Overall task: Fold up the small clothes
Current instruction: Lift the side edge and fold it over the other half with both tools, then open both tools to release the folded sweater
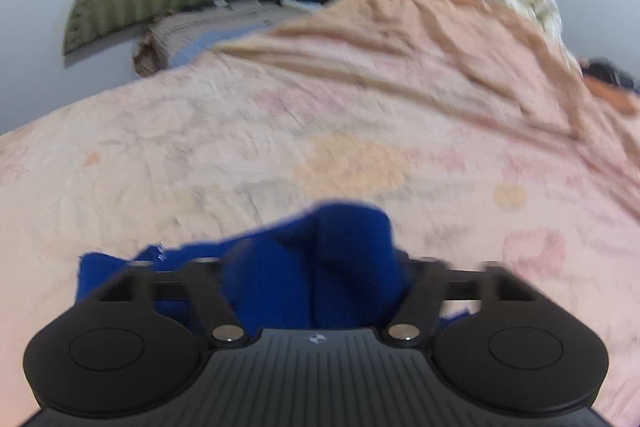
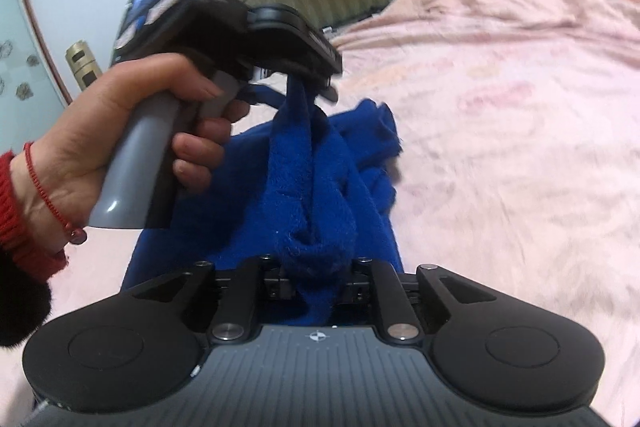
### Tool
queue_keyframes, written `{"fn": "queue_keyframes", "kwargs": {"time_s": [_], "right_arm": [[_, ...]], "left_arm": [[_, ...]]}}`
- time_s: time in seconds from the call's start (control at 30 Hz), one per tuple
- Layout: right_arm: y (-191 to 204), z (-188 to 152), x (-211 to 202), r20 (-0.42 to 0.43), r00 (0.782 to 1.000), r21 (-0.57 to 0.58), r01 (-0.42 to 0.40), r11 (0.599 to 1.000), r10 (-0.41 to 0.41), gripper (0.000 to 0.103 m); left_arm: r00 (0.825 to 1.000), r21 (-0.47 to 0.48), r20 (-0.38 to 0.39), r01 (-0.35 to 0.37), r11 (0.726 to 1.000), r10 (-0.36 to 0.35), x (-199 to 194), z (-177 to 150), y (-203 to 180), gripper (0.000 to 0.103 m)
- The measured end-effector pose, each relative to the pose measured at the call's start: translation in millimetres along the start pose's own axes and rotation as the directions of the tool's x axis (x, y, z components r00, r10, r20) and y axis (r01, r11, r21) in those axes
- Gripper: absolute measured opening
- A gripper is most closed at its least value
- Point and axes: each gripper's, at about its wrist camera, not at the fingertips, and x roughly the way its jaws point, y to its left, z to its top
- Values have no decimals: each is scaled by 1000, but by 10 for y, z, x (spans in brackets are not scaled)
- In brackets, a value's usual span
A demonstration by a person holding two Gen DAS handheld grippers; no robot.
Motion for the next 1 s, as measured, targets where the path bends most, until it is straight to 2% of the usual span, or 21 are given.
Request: {"fn": "queue_keyframes", "kwargs": {"time_s": [0.07, 0.17, 0.27, 0.33, 0.37, 0.4, 0.43, 0.53, 0.57, 0.6, 0.67, 0.73, 0.77, 0.83, 0.9, 0.97, 1.0], "right_arm": [[-27, 6, -4, -6, 1000, 18, -6, 1000, 6, 26], [-66, 42, -26, -16, 1000, 59, -25, 998, 26, 31], [-172, 86, -62, -8, 999, 127, -51, 991, 53, 40], [-211, 104, -81, 2, 999, 141, -54, 989, 54, 42], [-225, 100, -87, 9, 999, 145, -37, 989, 36, 35], [-274, 108, -83, 10, 1000, 157, -18, 987, 16, 23], [-318, 104, -69, -2, 1000, 175, 4, 985, -4, 24], [-415, 105, -75, -24, 1000, 213, 3, 977, 2, 22], [-396, 127, -114, -16, 1000, 196, 13, 981, -10, 24], [-365, 151, -174, 1, 1000, 172, 30, 985, -31, 34], [-281, 244, -275, 69, 993, 104, 92, 990, -100, 42], [-179, 391, -282, 124, 985, 28, 117, 993, -120, 42], [-115, 497, -217, 118, 988, -21, 103, 994, -100, 43], [-4, 673, 16, 47, 998, -105, 48, 993, -43, 49], [68, 800, 304, 9, 1000, -134, 0, 991, 1, 50], [104, 868, 608, -47, 999, -156, -12, 988, 5, 50], [111, 867, 728, -68, 998, -171, 7, 985, -18, 48]], "left_arm": [[999, -16, 44, 1, 1000, -1, -89, 36, 66, 83], [998, -35, 63, -13, 999, 15, -189, 88, 170, 83], [996, -54, 65, -59, 997, 63, -267, 60, 297, 83], [993, -50, 63, -92, 994, 95, -279, -3, 319, 83], [992, -45, 69, -102, 994, 105, -287, -31, 317, 83], [991, -39, 77, -103, 994, 105, -289, -48, 304, 83], [990, -40, 97, -101, 994, 104, -315, -55, 299, 83], [981, -79, 172, -73, 994, 86, -483, -7, 303, 83], [979, -98, 194, -53, 994, 71, -538, 17, 334, 83], [977, -124, 208, -30, 992, 55, -601, 35, 386, 83], [979, -158, 199, -15, 987, 47, -683, 37, 480, 84], [986, -169, 155, -37, 985, 64, -724, -29, 568, 84], [988, -163, 133, -52, 985, 74, -728, -84, 598, 84], [990, -141, 97, -84, 986, 98, -733, -239, 646, 84], [990, -129, 80, -108, 986, 119, -745, -421, 683, 84], [989, -118, 65, -126, 985, 134, -776, -584, 717, 84], [988, -114, 57, -136, 984, 143, -785, -649, 723, 84]]}}
